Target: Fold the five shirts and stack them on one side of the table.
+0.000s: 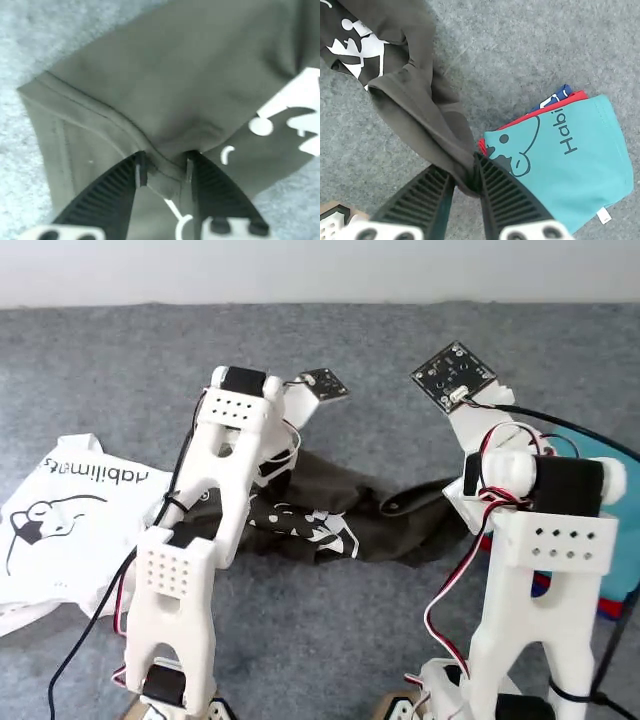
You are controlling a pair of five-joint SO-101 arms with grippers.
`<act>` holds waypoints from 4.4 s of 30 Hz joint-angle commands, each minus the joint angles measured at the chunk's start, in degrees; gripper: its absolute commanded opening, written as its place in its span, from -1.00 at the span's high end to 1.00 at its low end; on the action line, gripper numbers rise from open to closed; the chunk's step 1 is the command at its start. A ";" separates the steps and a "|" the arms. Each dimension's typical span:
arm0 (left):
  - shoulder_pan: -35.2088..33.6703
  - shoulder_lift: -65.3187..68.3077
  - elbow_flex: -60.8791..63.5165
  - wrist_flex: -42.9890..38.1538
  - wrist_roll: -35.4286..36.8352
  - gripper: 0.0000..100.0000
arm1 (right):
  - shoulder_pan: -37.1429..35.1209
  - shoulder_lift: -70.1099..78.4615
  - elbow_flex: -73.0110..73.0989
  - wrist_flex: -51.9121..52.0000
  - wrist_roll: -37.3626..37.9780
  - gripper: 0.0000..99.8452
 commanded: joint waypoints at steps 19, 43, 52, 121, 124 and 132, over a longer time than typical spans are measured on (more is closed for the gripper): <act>-0.53 1.14 2.86 -1.23 0.53 0.94 | -0.31 -0.40 -0.09 1.54 0.18 0.98; -7.91 -34.11 -15.34 0.26 12.84 0.97 | -0.22 -16.75 -2.46 -8.66 4.13 0.98; -14.42 -47.74 -20.97 0.70 10.73 0.97 | 6.73 -19.03 -13.27 -25.01 12.84 0.98; -21.36 -29.27 23.87 -55.47 -11.08 0.97 | 1.71 33.45 -1.05 -96.75 24.62 0.98; -20.75 -23.47 14.99 -50.11 -11.08 0.97 | 1.19 34.95 -1.05 -101.58 26.99 0.98; -20.48 -14.15 -0.48 -34.02 -11.08 0.97 | 0.22 36.18 -0.79 -99.91 28.57 0.98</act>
